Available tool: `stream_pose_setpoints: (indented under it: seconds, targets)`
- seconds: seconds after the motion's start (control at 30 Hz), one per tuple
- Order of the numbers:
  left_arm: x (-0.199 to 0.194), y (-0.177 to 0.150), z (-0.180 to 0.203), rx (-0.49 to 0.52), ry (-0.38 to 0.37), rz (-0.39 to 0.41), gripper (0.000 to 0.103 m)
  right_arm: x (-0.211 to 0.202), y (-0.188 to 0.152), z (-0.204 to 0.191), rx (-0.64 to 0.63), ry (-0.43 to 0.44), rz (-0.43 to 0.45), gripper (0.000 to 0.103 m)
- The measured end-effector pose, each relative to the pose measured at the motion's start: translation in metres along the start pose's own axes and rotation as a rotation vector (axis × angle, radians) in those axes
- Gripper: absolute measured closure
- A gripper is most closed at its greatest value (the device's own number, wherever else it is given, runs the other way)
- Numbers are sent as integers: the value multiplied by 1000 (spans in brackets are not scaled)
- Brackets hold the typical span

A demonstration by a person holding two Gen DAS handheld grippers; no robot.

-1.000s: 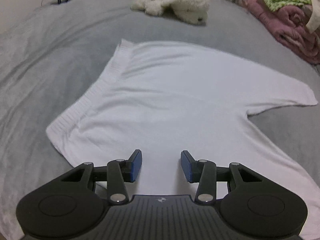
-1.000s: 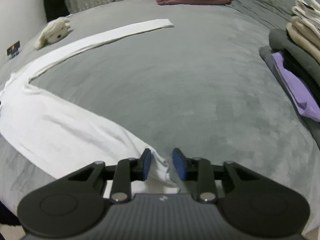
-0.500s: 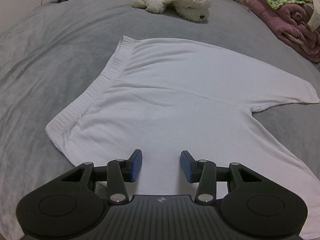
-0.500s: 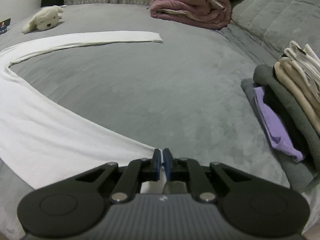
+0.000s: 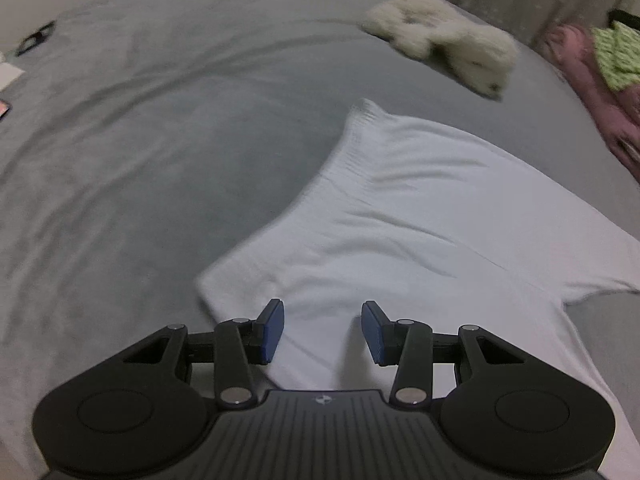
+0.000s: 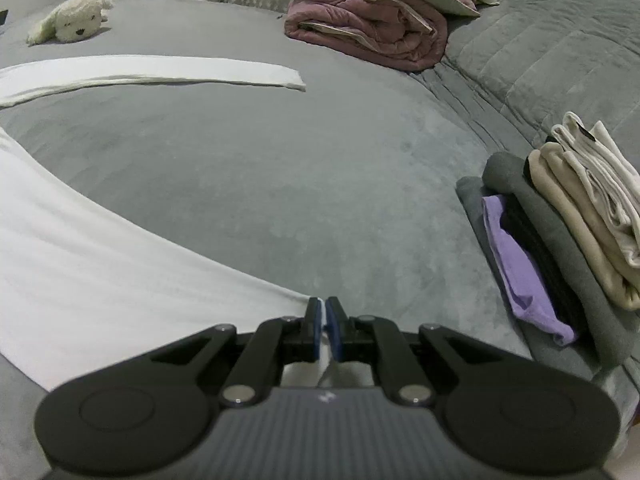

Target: Fold clothes

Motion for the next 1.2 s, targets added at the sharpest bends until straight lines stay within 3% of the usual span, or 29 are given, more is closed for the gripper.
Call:
stream_pose_setpoints:
  seconds: [0.1,0.5,0.67,1.0,1.1,1.17,1.2]
  targets:
    - [1,2,-7,-30,-7,-9,61,1,2,1,-1,-12,-1,98]
    - [-2,1,-2,44,26,13,61,5,0,0,11,3,-17,97]
    - [-6,2,4,81,39,43,61,4,1,5,162,38,-38,97]
    - [-12,5,14,164,53,99,61,3,1,23,213,-53,-31,96]
    - [-12,4,15,167,54,98,61,0,5,21,211,-61,-4,84]
    - [-12,5,15,169,59,100,61,-2,9,21,229,-54,19,58]
    - [-11,5,15,170,62,102,61,-3,13,20,238,-43,33,56]
Point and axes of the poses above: each gripper's, at about its wrist camera, not at the fingertips, and x roughly the way its jaws point, z to its right, y to its top, the point moved 8 cm from there along x, roughly the way its jaws point, and after that the axes turned 14 degrees about z, right-handed, at the moved point
